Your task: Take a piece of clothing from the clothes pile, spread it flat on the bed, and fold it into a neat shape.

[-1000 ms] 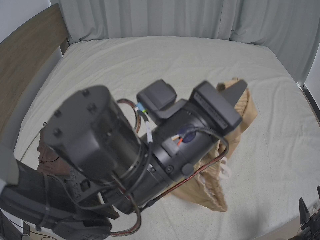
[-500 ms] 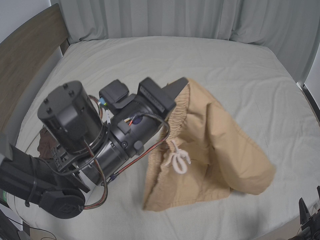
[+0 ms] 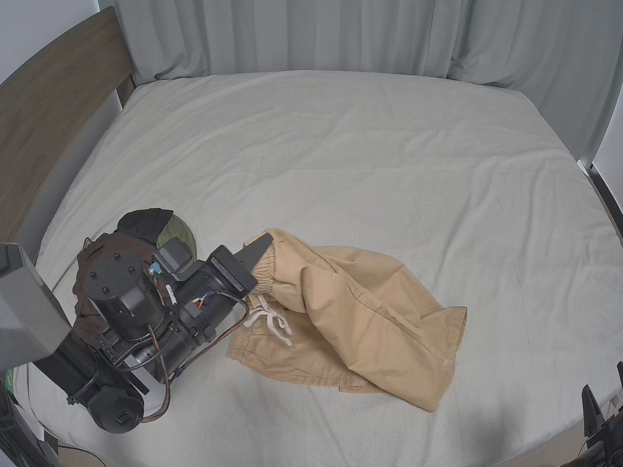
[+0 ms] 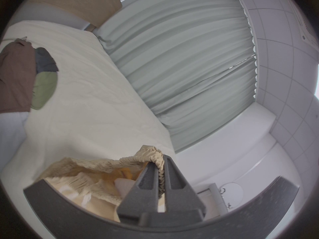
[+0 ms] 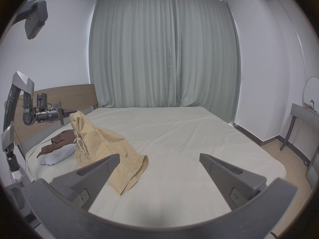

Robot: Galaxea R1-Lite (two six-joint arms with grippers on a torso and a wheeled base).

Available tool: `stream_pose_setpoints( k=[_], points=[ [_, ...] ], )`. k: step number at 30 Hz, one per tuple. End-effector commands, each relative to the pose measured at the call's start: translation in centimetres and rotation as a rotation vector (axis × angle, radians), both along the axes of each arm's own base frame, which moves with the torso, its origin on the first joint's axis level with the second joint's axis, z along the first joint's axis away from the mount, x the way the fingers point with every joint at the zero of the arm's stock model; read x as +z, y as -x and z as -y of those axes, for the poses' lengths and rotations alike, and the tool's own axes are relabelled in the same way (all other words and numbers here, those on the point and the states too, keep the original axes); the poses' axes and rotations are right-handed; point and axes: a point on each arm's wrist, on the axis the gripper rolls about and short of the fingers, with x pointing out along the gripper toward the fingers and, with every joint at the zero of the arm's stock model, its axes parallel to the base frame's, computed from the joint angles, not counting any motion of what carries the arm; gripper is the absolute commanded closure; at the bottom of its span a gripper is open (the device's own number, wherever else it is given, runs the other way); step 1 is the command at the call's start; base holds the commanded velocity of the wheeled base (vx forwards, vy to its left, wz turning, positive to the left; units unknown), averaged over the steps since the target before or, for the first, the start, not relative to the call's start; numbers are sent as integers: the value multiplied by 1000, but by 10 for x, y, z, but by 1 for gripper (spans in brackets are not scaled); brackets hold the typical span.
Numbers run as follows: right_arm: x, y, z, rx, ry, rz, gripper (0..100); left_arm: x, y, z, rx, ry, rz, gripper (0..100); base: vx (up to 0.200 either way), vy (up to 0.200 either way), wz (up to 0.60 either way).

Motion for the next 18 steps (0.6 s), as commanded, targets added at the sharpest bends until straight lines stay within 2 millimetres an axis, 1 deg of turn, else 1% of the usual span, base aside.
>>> stream_pose_setpoints(
  k=[1, 7, 9, 10, 14, 18],
  points=[
    [-5, -1, 0, 0, 1, -9, 0, -9, -2, -20, 62, -29, -38, 100, 0, 0, 0],
    [-5, -1, 0, 2, 1, -9, 0, -14, -6, -37, 120, -68, -48, 100, 0, 0, 0],
    [-5, -1, 0, 2, 1, -9, 0, -15, -5, -38, 124, -75, -51, 100, 0, 0, 0],
    [-5, -1, 0, 3, 1, -9, 0, -22, -4, -44, 134, -100, -76, 100, 0, 0, 0],
    [-5, -1, 0, 2, 2, -8, 0, -29, -7, -57, 163, -156, -86, 100, 0, 0, 0],
    [-5, -1, 0, 3, 2, -8, 0, -37, -9, -65, 170, -234, -85, 100, 0, 0, 0]
  ],
)
